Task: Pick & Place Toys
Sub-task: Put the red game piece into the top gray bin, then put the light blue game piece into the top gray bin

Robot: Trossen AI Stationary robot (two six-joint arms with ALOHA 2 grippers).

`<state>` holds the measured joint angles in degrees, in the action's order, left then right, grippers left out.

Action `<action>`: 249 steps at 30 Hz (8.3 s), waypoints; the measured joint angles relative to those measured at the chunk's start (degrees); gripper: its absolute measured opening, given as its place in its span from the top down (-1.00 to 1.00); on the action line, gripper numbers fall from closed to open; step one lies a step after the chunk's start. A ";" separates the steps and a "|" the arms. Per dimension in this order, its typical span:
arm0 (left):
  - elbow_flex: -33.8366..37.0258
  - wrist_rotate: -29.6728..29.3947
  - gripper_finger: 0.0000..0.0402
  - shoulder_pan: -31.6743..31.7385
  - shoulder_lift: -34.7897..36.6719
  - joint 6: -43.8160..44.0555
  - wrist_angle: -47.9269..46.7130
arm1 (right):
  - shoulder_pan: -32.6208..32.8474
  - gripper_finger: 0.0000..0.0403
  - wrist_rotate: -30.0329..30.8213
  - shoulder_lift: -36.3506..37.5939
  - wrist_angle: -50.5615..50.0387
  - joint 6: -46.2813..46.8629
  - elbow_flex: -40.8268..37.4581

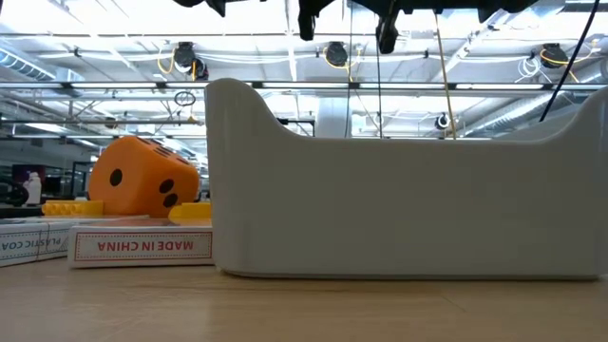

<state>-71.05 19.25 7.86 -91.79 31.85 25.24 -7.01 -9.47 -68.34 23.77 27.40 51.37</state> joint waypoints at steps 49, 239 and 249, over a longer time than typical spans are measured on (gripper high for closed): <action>0.09 3.70 0.10 3.37 1.99 -1.79 -4.18 | -0.94 0.98 1.97 1.70 1.02 -2.55 -0.11; -0.87 -10.09 0.18 3.63 12.35 -16.03 -41.39 | 8.44 0.18 4.83 18.72 -86.91 -4.26 -1.09; -0.87 -10.22 0.25 5.20 12.37 -16.12 -37.05 | 12.48 0.18 4.77 7.64 -88.48 -15.50 -1.09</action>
<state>-71.92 9.02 13.06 -79.42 15.73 -11.81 5.48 -4.70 -60.69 -64.71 11.90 50.28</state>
